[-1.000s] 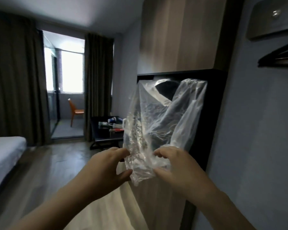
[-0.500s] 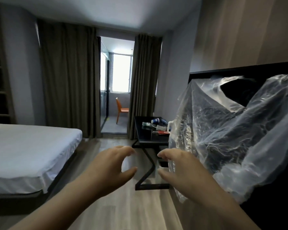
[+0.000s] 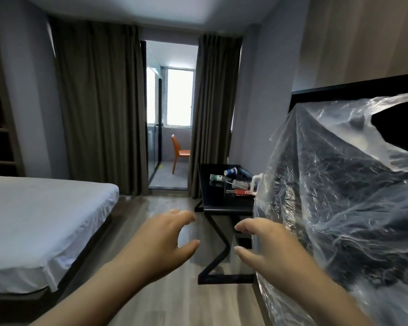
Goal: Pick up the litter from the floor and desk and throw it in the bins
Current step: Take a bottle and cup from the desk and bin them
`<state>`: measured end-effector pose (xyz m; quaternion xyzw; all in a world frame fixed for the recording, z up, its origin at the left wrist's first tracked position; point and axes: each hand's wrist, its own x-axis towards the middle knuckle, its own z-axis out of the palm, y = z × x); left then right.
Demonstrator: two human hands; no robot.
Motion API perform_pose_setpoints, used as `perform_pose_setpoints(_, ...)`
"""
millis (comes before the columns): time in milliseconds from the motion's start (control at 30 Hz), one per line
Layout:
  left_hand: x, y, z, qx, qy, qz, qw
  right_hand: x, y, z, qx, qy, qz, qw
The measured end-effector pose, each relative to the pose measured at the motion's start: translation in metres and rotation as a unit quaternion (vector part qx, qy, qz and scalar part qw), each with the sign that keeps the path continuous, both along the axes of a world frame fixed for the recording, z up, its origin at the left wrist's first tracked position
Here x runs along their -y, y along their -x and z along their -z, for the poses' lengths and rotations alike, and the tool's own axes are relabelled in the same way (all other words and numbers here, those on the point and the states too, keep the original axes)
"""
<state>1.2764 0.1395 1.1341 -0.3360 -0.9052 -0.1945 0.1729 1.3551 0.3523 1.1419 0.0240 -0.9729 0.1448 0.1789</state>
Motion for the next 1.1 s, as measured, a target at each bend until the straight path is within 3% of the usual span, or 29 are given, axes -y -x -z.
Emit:
perform_pose_setpoints(633, 0.017, 0.359, 0.030, 0.058, -0.005, 0.031, 0.998, 0.025, 0.345, 0.026, 0.041, 0.024, 0.045, 0.998)
perform_pose_setpoints(1100, -0.031, 0.615, 0.051, 0.065, 0.022, 0.021, 0.997, -0.032, 0.594, 0.054, 0.056, 0.060, 0.051, 0.995)
